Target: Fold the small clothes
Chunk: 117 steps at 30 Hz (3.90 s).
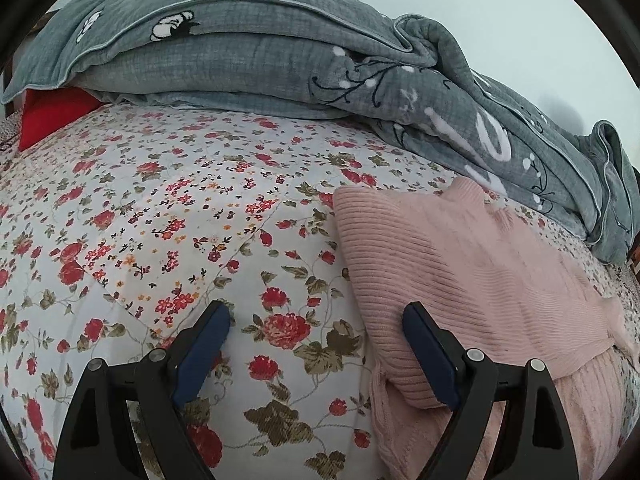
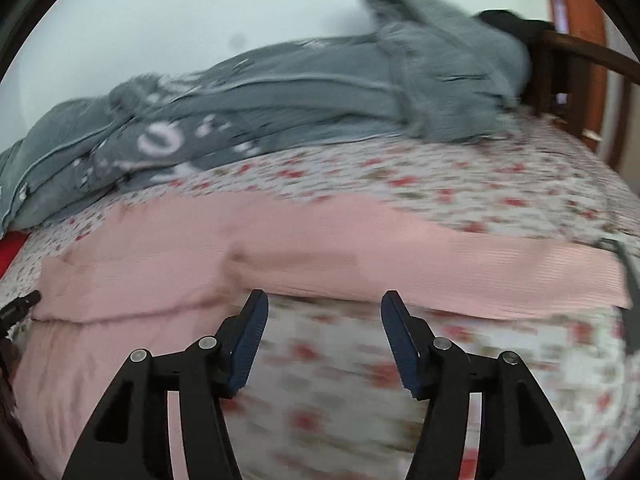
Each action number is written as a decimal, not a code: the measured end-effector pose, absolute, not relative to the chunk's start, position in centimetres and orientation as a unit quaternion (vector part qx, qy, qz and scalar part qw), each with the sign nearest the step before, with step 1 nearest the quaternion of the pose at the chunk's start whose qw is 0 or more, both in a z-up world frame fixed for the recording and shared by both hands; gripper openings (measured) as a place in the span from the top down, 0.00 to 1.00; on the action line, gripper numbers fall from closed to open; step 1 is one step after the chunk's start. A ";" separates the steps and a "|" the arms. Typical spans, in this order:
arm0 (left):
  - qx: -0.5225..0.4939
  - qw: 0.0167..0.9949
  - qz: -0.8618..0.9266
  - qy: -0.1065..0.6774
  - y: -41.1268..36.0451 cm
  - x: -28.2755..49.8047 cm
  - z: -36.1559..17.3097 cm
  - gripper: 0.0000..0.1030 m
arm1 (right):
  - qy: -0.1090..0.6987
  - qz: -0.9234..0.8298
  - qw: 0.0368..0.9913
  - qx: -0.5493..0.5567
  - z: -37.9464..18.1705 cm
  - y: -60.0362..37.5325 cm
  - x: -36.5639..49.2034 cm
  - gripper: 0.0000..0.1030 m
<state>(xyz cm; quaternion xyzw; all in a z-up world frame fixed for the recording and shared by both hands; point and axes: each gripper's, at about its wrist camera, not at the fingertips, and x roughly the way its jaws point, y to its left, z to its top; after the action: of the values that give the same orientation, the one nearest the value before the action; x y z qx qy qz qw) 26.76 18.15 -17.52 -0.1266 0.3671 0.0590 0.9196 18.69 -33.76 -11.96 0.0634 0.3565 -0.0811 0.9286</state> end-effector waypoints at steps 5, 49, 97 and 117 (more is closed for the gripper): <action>-0.125 0.920 0.061 0.368 18.2 26.8 -17.6 0.14 | 0.337 -0.155 0.923 0.105 -12.3 -42.7 14.4 0.33; -0.175 0.923 0.040 0.340 19.8 26.1 -17.2 0.13 | 0.236 -0.125 0.952 0.147 -1.8 -41.0 20.4 0.94; -0.164 0.935 0.020 0.314 18.8 25.2 -16.8 0.11 | 0.386 0.028 0.922 0.006 -13.1 -20.9 26.8 0.48; -0.062 0.922 0.112 0.365 15.6 26.4 -17.2 0.04 | 0.412 0.052 0.905 0.095 -16.5 -23.3 27.3 0.39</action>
<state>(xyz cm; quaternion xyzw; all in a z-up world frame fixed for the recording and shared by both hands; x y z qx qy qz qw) 26.43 15.64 -17.21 -0.0623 0.3650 0.1123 0.9221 27.27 -23.30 -16.46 0.0952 0.4118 0.0516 0.9048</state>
